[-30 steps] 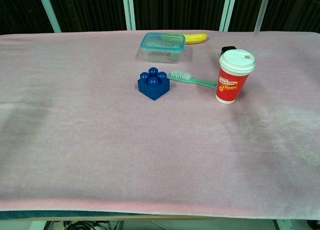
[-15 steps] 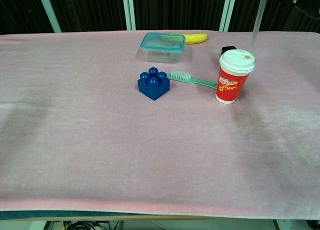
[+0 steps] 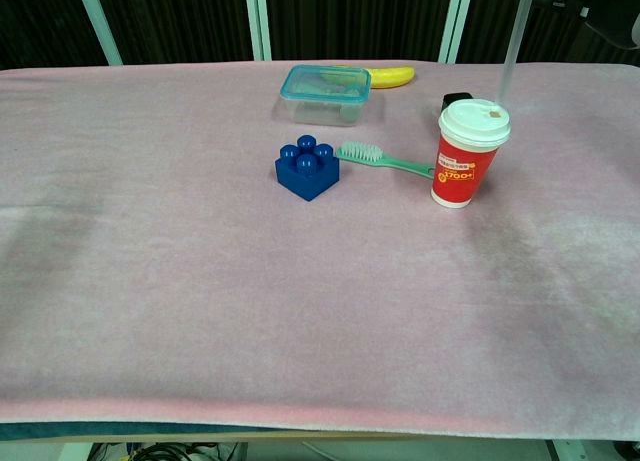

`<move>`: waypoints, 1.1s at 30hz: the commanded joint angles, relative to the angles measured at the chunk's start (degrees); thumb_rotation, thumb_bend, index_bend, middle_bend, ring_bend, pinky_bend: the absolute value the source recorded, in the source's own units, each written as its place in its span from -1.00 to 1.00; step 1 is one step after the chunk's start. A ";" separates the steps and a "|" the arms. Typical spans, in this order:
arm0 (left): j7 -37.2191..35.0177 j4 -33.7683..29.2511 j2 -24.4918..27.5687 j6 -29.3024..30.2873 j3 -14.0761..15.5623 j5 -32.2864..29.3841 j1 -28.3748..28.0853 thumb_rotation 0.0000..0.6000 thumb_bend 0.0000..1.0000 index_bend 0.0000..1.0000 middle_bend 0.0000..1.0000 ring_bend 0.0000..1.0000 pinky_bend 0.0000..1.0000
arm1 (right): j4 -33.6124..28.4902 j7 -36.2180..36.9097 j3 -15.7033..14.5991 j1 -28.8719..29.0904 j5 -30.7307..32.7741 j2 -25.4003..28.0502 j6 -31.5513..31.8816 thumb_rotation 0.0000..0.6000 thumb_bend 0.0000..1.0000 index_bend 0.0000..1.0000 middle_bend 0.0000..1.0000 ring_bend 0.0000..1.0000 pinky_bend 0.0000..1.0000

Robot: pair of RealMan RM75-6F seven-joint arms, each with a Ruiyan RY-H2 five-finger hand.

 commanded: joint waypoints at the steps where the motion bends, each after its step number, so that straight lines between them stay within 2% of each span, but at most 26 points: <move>1: 0.02 0.01 -0.01 -0.01 0.00 0.00 0.00 1.00 0.16 -0.61 -0.83 -0.96 -1.00 | 0.10 0.01 -0.07 -0.02 -0.18 -0.07 -0.06 1.00 -0.28 0.31 -1.00 -0.96 -0.64; 33: 0.16 -0.04 0.02 -0.14 -0.05 -0.18 -0.02 1.00 0.16 -0.61 -0.83 -0.96 -1.00 | 2.12 1.81 -0.10 -0.67 -1.08 -1.20 -1.00 1.00 -0.28 0.31 -0.99 -0.96 -0.64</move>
